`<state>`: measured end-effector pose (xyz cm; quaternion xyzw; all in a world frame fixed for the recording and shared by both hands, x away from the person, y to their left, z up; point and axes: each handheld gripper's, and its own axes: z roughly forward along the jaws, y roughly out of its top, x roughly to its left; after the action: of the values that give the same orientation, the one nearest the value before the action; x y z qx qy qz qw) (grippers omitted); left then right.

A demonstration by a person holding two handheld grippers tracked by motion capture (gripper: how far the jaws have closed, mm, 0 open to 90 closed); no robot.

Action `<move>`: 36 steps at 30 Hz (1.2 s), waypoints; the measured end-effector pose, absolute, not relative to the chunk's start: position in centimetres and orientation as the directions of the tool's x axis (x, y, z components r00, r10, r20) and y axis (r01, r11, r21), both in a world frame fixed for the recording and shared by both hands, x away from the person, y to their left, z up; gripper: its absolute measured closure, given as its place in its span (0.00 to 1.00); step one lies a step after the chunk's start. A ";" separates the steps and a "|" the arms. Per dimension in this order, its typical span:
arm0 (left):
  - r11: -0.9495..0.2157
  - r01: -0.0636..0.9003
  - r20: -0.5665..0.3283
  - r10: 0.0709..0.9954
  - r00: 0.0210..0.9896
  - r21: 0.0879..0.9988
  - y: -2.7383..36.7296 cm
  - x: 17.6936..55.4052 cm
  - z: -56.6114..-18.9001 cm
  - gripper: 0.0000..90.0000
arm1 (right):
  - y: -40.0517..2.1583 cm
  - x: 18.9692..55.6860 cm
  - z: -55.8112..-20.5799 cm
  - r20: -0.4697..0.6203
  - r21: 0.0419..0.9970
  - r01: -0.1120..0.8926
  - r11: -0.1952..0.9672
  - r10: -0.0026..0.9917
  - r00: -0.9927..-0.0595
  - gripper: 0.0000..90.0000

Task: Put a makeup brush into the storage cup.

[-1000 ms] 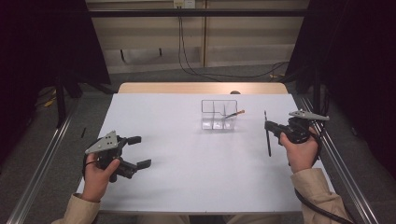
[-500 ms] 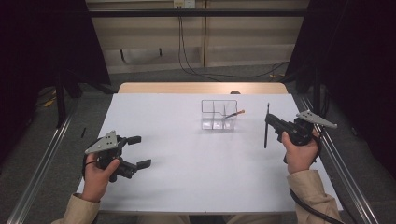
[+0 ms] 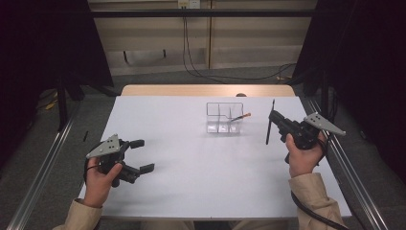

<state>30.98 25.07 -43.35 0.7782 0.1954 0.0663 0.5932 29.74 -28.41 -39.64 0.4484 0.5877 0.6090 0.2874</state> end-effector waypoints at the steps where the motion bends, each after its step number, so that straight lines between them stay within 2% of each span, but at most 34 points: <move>1: -0.219 0.226 -0.129 0.383 0.915 0.949 25.1 31.0 -43.3 0.01 | -28.3 29.8 -39.6 0.198 0.976 0.169 -0.136 0.879 -0.434 0.94; 36: -0.215 0.235 -0.139 0.383 0.913 0.948 25.2 31.0 -43.6 0.01 | -26.0 32.8 -37.8 0.142 0.982 0.176 -0.066 0.871 -0.471 0.94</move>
<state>31.04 25.20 -43.59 0.7770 0.1990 0.0623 0.5939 32.83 -26.01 -37.77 0.4233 0.6180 0.5946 0.2921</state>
